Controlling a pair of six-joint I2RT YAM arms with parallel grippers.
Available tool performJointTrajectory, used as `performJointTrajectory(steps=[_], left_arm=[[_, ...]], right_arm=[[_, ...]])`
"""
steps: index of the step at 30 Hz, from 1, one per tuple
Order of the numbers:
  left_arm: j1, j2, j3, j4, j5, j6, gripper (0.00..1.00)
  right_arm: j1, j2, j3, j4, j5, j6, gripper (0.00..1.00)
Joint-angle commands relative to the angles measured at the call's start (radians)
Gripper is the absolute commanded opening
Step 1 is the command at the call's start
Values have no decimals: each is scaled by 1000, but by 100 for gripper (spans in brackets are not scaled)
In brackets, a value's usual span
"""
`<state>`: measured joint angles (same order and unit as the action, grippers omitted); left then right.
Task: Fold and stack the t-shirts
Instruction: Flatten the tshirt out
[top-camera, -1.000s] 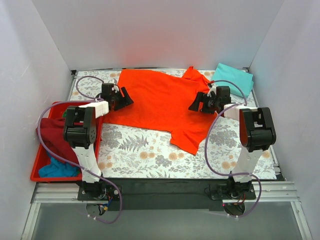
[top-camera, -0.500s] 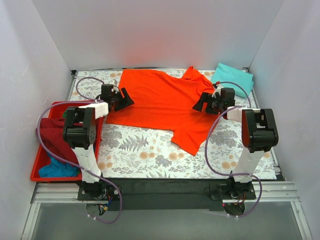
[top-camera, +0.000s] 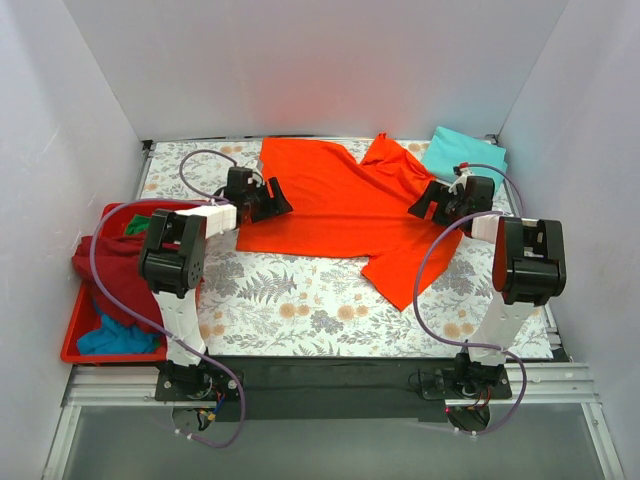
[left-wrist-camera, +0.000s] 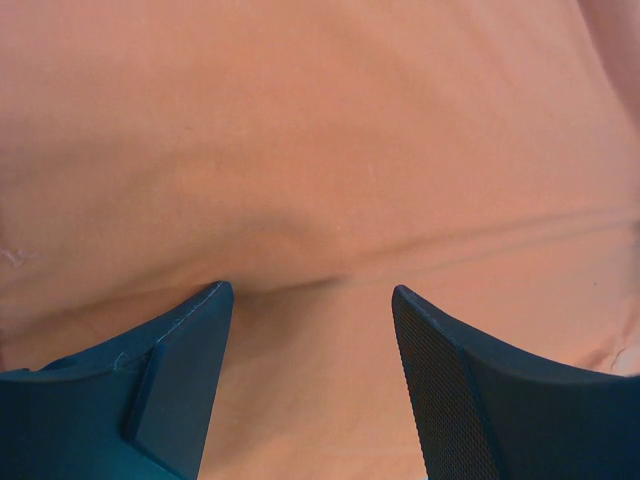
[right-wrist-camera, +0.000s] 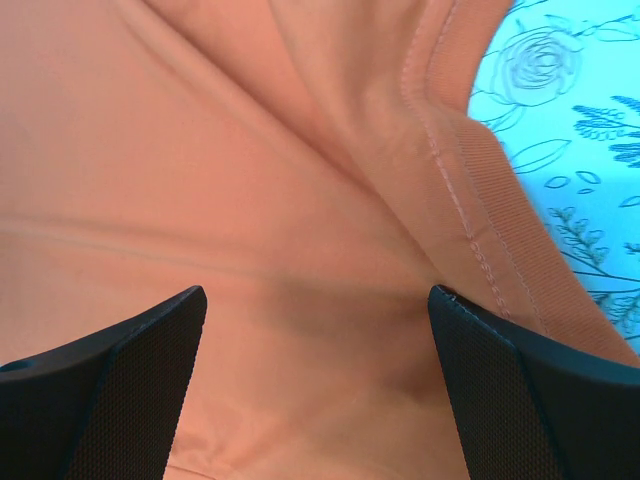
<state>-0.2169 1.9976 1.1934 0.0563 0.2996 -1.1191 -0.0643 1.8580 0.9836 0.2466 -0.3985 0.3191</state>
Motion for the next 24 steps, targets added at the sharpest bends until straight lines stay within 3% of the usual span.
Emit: performJointTrajectory(steps=[1,7,12,20,23,24], left_arm=[[-24,36,17,-62,-4,1,64],[-24,-11,6,-24,-60,-2,64],[-26,-179,-92,0,-146,-33,64],[-27,-488,-294,-45,-440,-39,63],[-27,-526,-346,-96,-497,-33,58],[-27,-530,-359,-111,-510,-31,51]], right_arm=[[-28,13,-14,-89,73,-11,98],[-31,13,29,-109,35,-23,98],[-31,18,73,-109,-84,-32,98],[-26,-45,29,-79,-115,-31,98],[-19,-91,-19,-50,-126,-28,98],[-16,-117,-31,-43,-129,-26,99]])
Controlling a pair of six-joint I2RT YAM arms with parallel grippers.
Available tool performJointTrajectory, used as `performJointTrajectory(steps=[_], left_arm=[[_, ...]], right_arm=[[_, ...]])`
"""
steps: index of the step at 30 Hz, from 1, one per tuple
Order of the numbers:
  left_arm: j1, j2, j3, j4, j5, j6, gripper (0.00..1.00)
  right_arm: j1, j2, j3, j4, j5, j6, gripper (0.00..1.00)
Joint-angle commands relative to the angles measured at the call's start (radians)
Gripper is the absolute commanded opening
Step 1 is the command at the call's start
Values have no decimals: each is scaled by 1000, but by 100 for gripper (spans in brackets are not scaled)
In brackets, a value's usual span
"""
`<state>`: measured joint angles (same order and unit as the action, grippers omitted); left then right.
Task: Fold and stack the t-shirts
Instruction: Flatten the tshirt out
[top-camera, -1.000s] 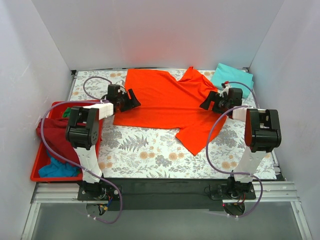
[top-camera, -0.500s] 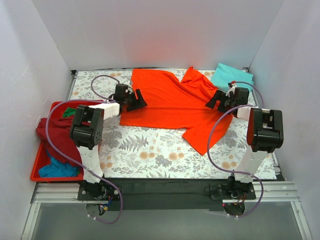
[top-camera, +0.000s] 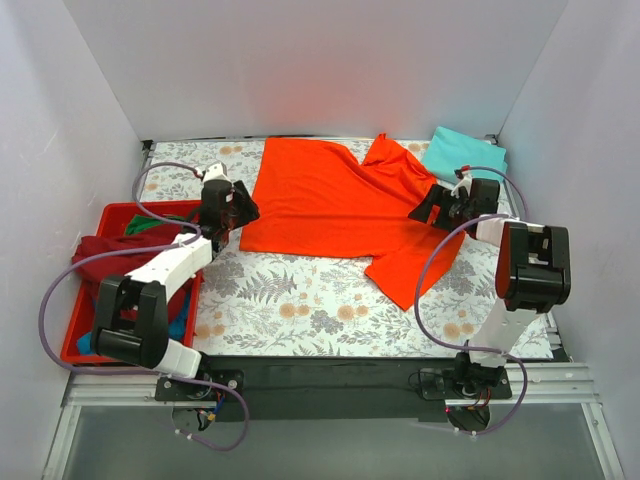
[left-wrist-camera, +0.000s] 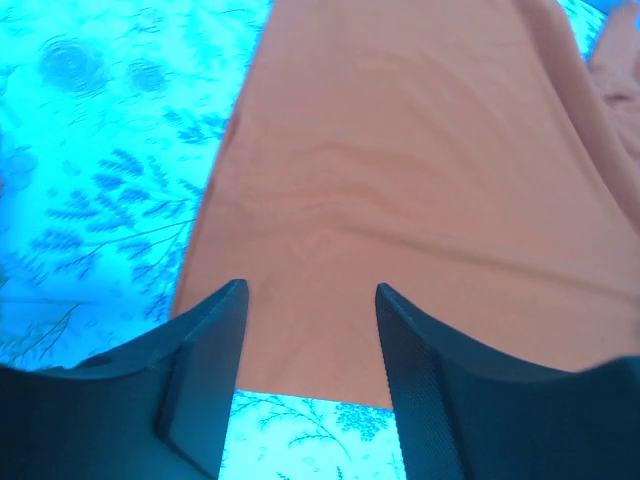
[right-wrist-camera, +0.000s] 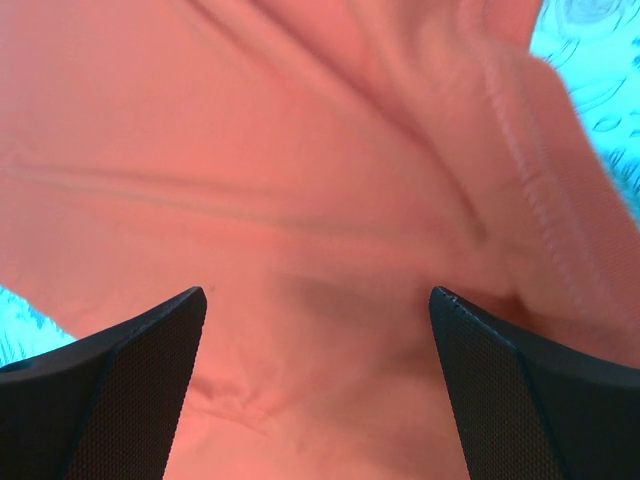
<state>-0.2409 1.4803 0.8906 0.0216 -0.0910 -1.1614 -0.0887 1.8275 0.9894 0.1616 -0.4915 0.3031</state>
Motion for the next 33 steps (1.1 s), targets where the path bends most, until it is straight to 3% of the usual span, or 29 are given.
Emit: performJointTrajectory(steps=[1,14,21,33], left_arm=[[-3,-12,-67,-84,-128,11,49],[-3,11,-125,-115,-187,12,43],[-3,72,-114,-114,-174,16,32],[-3,126,-101,-112,-179,19,31]], right_arm=[[13,-102,-49,53,-41,-10,98],[26,-349,-189,62,-21,-15,98],[26,-344,-193,62,-21,-16,98],[26,-330,-196,62,-22,-19,98]])
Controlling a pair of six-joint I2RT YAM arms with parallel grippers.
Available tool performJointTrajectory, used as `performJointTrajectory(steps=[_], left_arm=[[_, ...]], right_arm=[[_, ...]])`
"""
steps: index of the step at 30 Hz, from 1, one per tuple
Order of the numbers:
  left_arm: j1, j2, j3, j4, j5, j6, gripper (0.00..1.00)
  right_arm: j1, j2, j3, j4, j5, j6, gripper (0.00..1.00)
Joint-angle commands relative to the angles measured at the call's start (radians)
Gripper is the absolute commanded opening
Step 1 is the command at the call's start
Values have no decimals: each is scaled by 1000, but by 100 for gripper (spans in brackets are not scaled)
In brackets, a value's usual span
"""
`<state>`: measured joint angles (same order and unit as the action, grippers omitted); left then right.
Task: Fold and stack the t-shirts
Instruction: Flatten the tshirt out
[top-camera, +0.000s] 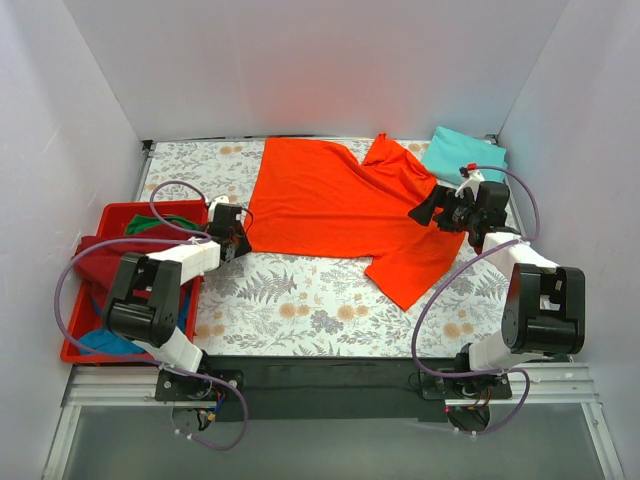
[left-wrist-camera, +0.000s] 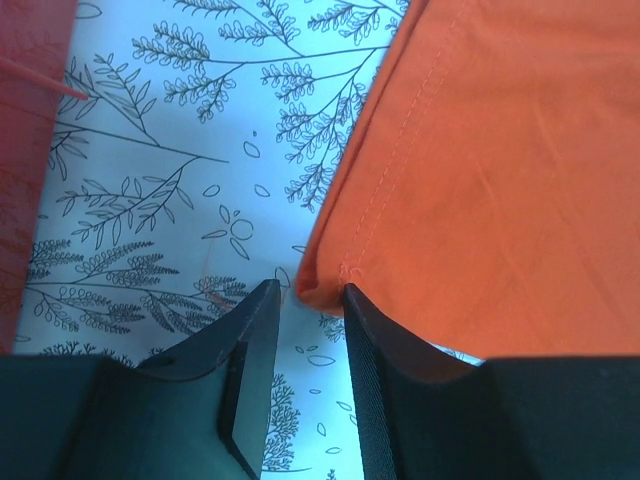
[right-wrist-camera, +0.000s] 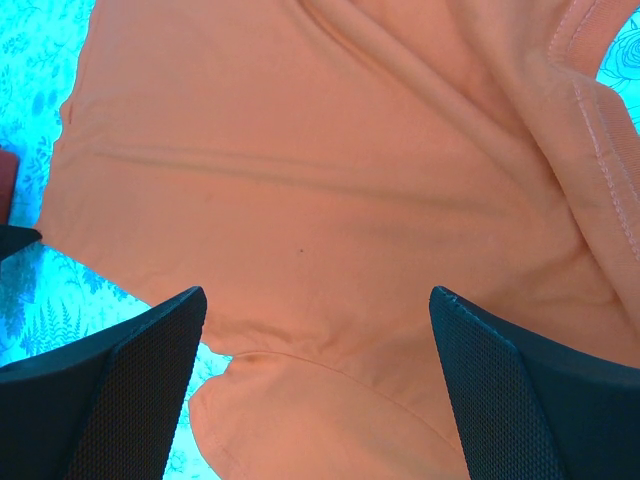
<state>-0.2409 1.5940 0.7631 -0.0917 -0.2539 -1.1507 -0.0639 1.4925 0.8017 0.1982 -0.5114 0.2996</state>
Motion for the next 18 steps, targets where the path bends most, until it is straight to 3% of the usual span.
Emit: performJointTrajectory(steps=[1,4,9,13,18], left_arm=[[-3,15,28,1,-13,9,30],[-3,26,30,3,-2,12,26],[-3,24,28,3,5,17,0],[8,11,39,-2,-2,20,0],[35,-19,38,56,67,11,0]], right_arm=[[1,5,-9,26,-1,-16,98],[1,-5,-12,26,2,-16,98],[12,-46,-24,24,11,-8,98],[62,-115,-53,18,59,-8,99],[266,-175,-71,-61,216,-22,98]])
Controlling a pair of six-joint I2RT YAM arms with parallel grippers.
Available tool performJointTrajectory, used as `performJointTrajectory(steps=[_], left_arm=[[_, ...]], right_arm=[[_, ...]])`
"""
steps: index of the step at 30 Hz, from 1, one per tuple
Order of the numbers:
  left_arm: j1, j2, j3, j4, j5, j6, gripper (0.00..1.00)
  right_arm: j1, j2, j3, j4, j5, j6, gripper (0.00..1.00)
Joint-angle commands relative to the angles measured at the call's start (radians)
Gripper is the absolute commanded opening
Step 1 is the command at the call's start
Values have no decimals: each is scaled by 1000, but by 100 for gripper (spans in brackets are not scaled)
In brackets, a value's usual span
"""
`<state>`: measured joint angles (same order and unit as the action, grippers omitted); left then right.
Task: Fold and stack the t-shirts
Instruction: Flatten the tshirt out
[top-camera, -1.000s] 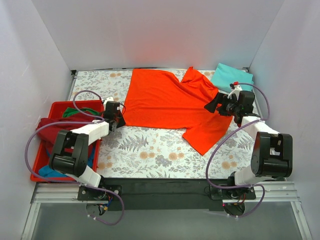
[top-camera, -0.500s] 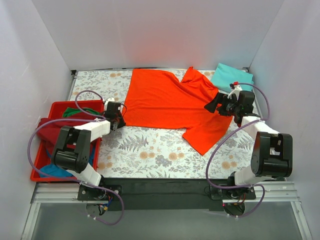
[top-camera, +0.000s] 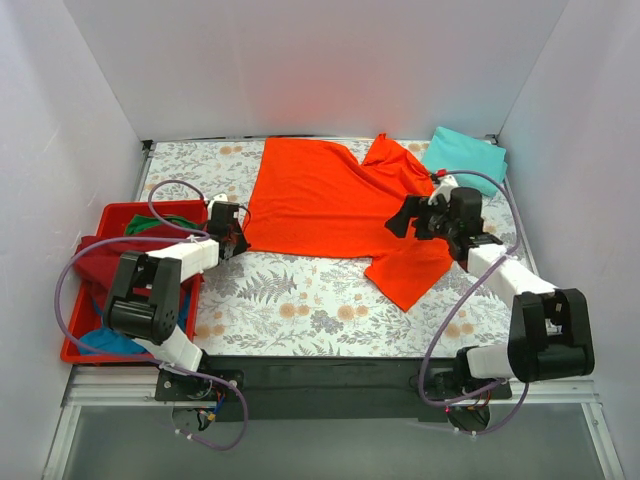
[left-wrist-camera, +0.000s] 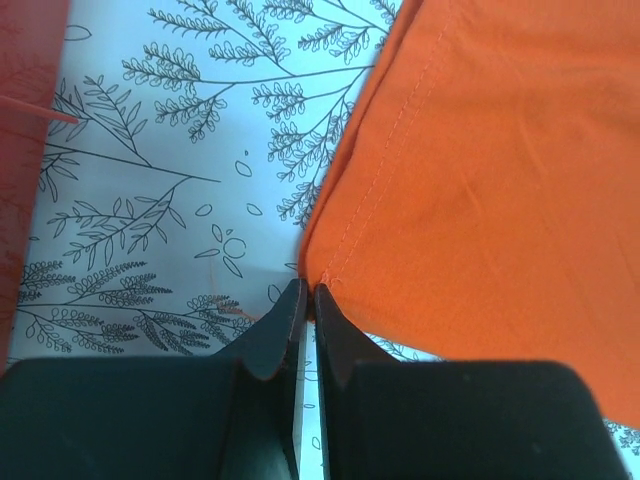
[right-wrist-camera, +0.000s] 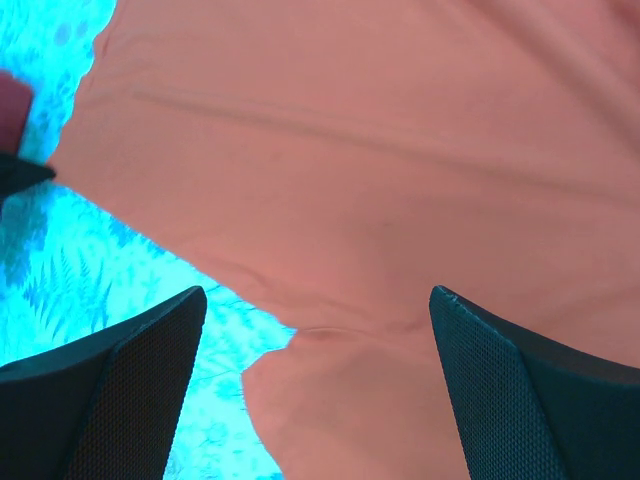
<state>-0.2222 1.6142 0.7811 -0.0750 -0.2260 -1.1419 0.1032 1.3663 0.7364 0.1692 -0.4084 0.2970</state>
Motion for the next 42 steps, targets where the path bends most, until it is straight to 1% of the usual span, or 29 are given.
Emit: performJointTrajectory(steps=[1,2,3,7,8,9,10,12,13,18,21,24,30,35,36,40,42], left_arm=[[18,-42,17,50,53,2,0],[20,-46,14,60,65,2,0],[20,-46,3,69,79,7,0],[29,-59,-32,101,99,8,0],[29,-66,-37,107,115,8,0],[29,-89,-42,125,140,8,0],[29,-102,-57,135,172,8,0],[29,-132,-77,158,185,7,0],[29,-158,-91,164,191,4,0],[29,-208,-118,187,223,-1,0],[29,-217,-125,188,224,-2,0],[29,-218,-125,192,224,-4,0],[29,-206,-121,198,224,-5,0],[29,-208,-117,192,223,-5,0],[29,-208,-117,192,223,-5,0],[29,-206,-118,192,224,-5,0],[29,-206,-117,193,224,-5,0]], right_arm=[[125,-61,-12,-45,144,-22,98],[151,-90,-20,-78,176,-22,98],[202,-105,-31,-97,245,-21,98],[295,-203,-78,-213,396,-3,98],[311,-223,-92,-232,404,17,98],[344,-245,-106,-276,472,27,98],[366,-263,-126,-301,497,39,98],[429,-314,-147,-377,574,83,98],[450,-344,-175,-396,592,102,98],[571,-395,-261,-442,660,233,98],[605,-417,-308,-454,692,274,98],[609,-441,-338,-451,720,301,98],[609,-449,-336,-456,753,310,97],[609,-431,-338,-485,769,324,89],[609,-431,-338,-485,767,326,89],[609,-394,-339,-487,757,333,80],[610,-388,-339,-487,755,335,78]])
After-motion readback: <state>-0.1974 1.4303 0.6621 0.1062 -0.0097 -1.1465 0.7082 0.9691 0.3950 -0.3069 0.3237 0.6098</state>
